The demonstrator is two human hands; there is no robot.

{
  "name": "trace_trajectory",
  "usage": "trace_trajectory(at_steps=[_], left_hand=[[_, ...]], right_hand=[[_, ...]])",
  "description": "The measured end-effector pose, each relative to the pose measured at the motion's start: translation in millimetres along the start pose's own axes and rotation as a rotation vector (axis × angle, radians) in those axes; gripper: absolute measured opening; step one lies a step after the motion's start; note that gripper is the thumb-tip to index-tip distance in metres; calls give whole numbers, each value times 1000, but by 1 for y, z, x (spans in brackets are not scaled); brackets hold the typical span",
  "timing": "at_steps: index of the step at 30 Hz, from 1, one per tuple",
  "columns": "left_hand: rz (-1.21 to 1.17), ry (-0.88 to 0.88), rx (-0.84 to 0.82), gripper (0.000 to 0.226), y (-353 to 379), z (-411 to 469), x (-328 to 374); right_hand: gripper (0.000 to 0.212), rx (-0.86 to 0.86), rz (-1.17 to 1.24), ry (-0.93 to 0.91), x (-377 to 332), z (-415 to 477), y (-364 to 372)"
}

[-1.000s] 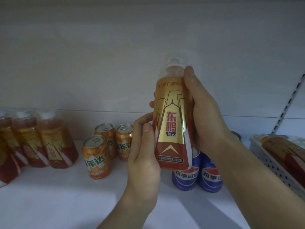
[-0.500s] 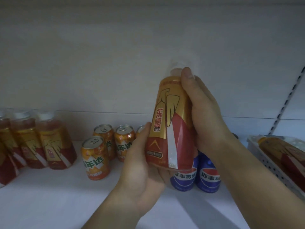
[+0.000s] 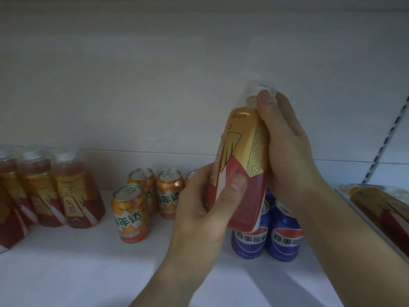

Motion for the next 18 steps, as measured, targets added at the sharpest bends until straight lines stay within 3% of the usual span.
trace_trajectory(at_steps=[7,12,18], left_hand=[[-93,-39,33,15,-1,1,-3],[-258,-185,26,44,-1,-1,-15],[-308,-277,29,45,2,-2,-21]], right_hand=[[58,-18,-21,-20,-1,0,0],[54,-50,6,-14,-1,0,1],[49,-69,19,-20,-1,0,0]])
Point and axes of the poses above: each hand's wrist, its own z-axis towards the middle knuckle, its own y-axis out of the palm, x = y × z, the point moved 6 cm from there along z, towards the middle knuckle, and after that the axes turned 2 degrees about y, right-handed, at the moved point
